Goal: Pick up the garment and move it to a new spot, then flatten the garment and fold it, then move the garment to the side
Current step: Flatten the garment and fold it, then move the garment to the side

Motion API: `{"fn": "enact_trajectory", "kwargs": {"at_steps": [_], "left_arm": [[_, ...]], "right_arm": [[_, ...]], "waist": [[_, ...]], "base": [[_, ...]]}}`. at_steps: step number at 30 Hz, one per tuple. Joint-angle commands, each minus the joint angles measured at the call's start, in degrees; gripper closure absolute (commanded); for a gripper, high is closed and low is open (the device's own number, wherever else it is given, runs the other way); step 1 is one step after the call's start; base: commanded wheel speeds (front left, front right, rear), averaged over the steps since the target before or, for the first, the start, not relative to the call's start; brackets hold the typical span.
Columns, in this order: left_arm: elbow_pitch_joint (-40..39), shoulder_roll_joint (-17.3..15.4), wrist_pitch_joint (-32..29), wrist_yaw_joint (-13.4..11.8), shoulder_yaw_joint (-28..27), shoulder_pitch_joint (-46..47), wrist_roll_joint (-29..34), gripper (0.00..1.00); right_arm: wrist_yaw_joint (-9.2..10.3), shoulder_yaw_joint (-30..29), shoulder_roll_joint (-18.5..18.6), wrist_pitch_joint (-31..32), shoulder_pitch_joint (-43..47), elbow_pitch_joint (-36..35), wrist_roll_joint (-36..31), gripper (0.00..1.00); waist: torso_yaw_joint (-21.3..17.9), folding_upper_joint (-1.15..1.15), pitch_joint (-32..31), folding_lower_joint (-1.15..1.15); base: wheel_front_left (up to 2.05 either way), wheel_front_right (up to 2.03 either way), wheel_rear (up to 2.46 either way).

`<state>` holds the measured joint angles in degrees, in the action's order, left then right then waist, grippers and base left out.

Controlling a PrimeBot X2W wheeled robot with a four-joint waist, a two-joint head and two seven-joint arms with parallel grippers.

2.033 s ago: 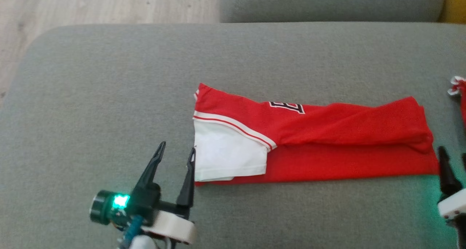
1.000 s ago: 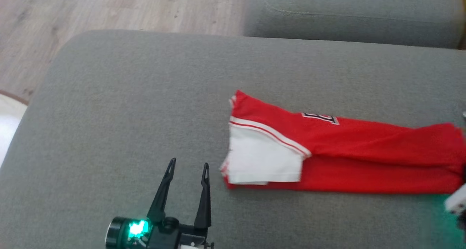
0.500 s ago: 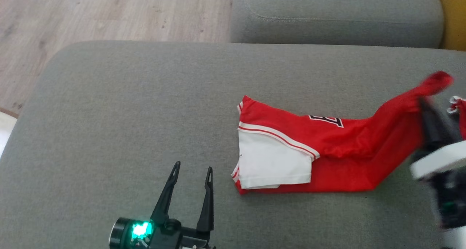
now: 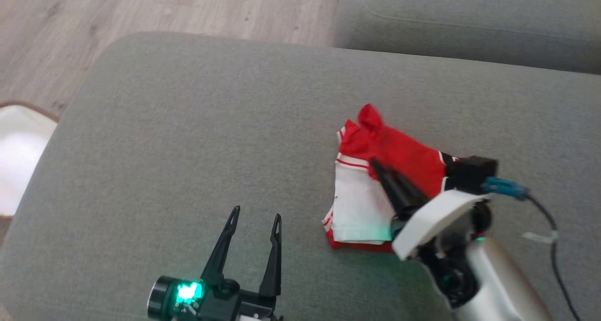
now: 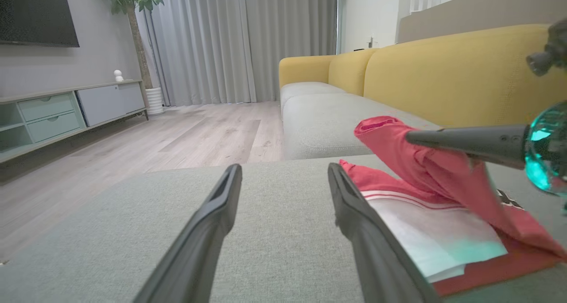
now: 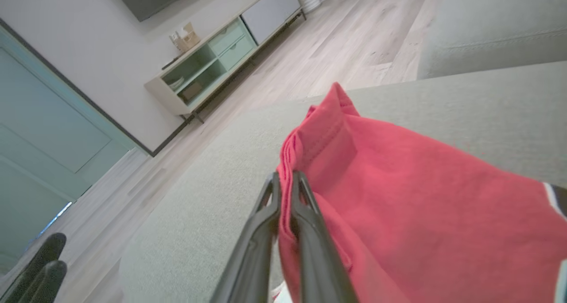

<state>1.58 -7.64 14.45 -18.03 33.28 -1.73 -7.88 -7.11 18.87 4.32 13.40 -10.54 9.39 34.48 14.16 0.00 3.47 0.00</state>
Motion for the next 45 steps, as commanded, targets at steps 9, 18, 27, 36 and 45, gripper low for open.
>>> {"fn": "enact_trajectory", "kwargs": {"at_steps": [9, 18, 27, 36, 45], "left_arm": [[-0.94, 1.74, 0.54, 1.09, -3.35, 0.95, 1.74, 0.0], [-0.85, 2.34, 0.55, 1.62, -6.53, -0.91, 0.24, 0.0], [-1.75, 2.85, 0.55, 3.14, -11.15, -4.26, -1.35, 0.0], [-0.21, 3.2, 0.55, 5.51, -14.95, -9.87, -1.52, 0.0], [-0.38, 3.81, 0.55, 6.76, -18.06, -12.78, -0.21, 0.0]], "right_arm": [[-0.37, 9.53, -1.37, -5.55, -6.4, 7.49, 1.56, 0.0], [-0.37, 7.22, 4.09, -21.48, -4.53, 5.03, -4.95, 0.0], [-0.37, -5.73, 9.12, -28.35, 7.04, 1.08, -13.36, 0.0], [-0.37, -15.48, 4.51, -28.38, 22.24, -4.4, -19.9, 0.0], [-0.37, -13.52, 3.63, -28.39, 25.02, -5.43, -22.14, 0.0]], "waist": [[0.71, 0.0, -0.1, 0.0], [-2.63, 0.0, -3.52, 0.0], [-7.71, 0.0, -8.3, 0.0], [-9.38, 0.0, -12.1, 0.0], [-10.21, 0.0, -13.13, 0.0]], "base": [[0.0, 0.0, 0.0], [0.0, 0.0, 0.0], [0.0, 0.0, 0.0], [0.0, 0.0, 0.0], [0.0, 0.0, 0.0]]}}
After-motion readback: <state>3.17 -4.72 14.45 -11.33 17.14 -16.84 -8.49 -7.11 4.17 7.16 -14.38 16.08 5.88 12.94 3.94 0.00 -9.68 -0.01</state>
